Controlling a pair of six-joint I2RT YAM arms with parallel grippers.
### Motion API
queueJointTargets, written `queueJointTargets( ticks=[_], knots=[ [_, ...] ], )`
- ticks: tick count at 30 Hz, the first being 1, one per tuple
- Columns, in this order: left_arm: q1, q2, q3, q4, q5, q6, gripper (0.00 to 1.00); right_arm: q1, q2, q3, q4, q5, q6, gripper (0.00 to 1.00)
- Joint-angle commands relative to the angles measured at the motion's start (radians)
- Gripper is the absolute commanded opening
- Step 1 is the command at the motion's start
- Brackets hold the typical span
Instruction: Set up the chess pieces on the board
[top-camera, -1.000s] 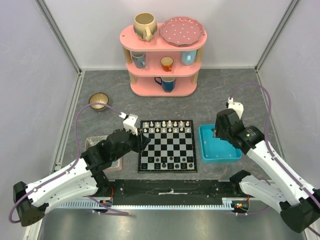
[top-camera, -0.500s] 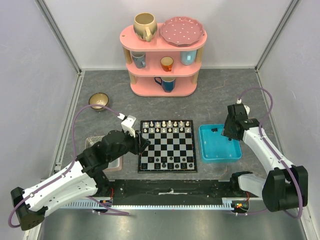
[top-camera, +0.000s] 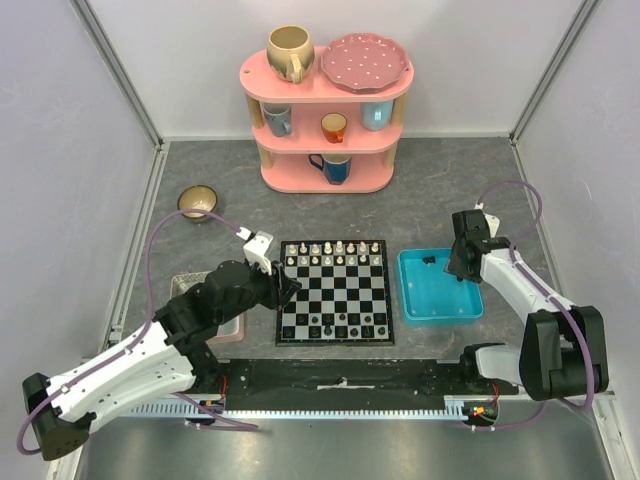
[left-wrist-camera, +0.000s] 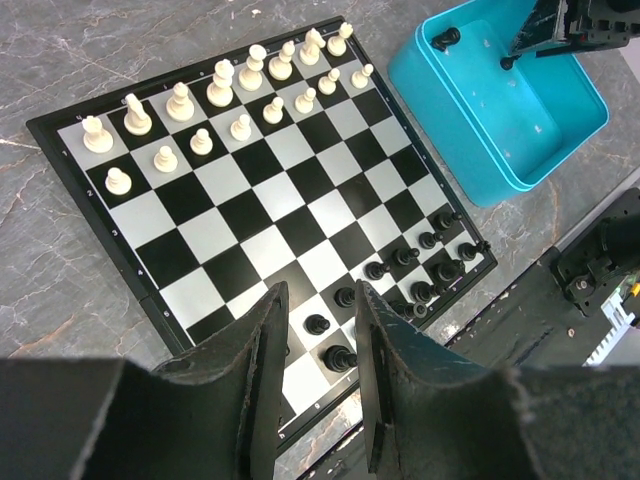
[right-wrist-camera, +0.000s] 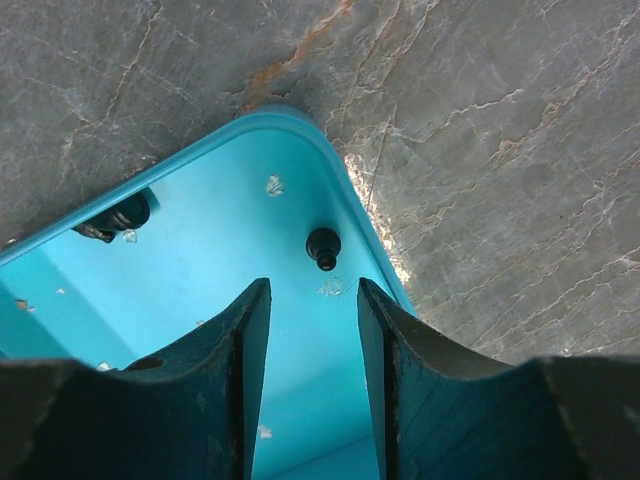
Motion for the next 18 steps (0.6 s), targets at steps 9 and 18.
queueJointTargets(
  ticks=[9, 18],
  knots=[
    [0.006, -0.052, -0.021, 0.053, -0.019, -0.003, 0.40, -0.007, 0.072, 0.014, 0.078, 0.090, -0.011, 0.41],
    [0.006, -0.040, -0.024, 0.057, -0.008, -0.004, 0.40, -0.005, 0.106, 0.004, 0.100, 0.095, -0.014, 0.36]
  ],
)
